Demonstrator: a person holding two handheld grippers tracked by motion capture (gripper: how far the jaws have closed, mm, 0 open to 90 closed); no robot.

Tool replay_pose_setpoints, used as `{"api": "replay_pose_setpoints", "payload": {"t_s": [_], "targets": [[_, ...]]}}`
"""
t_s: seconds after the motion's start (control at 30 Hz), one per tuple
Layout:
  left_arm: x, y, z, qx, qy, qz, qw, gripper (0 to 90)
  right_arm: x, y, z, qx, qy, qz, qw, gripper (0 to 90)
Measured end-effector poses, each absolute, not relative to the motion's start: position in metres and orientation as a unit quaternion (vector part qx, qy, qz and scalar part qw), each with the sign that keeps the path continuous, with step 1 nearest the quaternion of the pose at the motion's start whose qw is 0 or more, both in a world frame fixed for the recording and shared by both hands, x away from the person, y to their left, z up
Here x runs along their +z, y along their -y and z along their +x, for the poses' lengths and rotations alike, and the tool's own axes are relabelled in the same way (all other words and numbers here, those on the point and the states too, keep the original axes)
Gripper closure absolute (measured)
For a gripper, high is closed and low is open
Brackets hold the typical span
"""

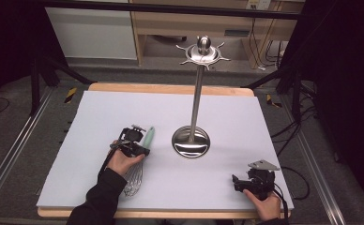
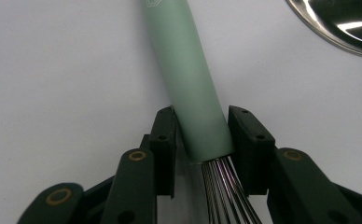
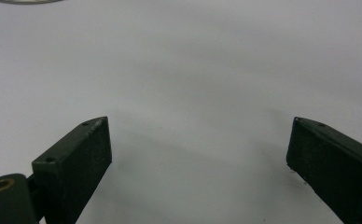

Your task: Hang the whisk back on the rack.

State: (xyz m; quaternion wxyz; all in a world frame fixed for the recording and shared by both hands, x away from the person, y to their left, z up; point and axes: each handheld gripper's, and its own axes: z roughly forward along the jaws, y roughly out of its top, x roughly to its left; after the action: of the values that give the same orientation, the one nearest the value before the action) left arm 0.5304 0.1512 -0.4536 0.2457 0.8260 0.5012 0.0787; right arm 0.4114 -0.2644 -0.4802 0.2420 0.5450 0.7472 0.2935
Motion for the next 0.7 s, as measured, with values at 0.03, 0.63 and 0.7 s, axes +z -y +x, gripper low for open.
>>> {"api": "replay_pose_setpoints", "payload": {"t_s": [0.03,0.63,0.7], "targets": [[-0.4536,-0.1512,0.5304,0.079,-0.501,0.826,0.246,63.6,-0.4802,0.2644,0.4114,0.294,-0.747,0.545,0.242,7.1],[-0.4502,-0.1475,0.526,0.084,-0.469,0.851,0.22,64.1,-0.4807,0.2638,0.4116,0.292,-0.749,0.545,0.239,7.1],[-0.4506,-0.1479,0.5269,0.081,-0.468,0.85,0.228,60.6,-0.4806,0.2637,0.4115,0.292,-0.75,0.544,0.238,7.1]]}}
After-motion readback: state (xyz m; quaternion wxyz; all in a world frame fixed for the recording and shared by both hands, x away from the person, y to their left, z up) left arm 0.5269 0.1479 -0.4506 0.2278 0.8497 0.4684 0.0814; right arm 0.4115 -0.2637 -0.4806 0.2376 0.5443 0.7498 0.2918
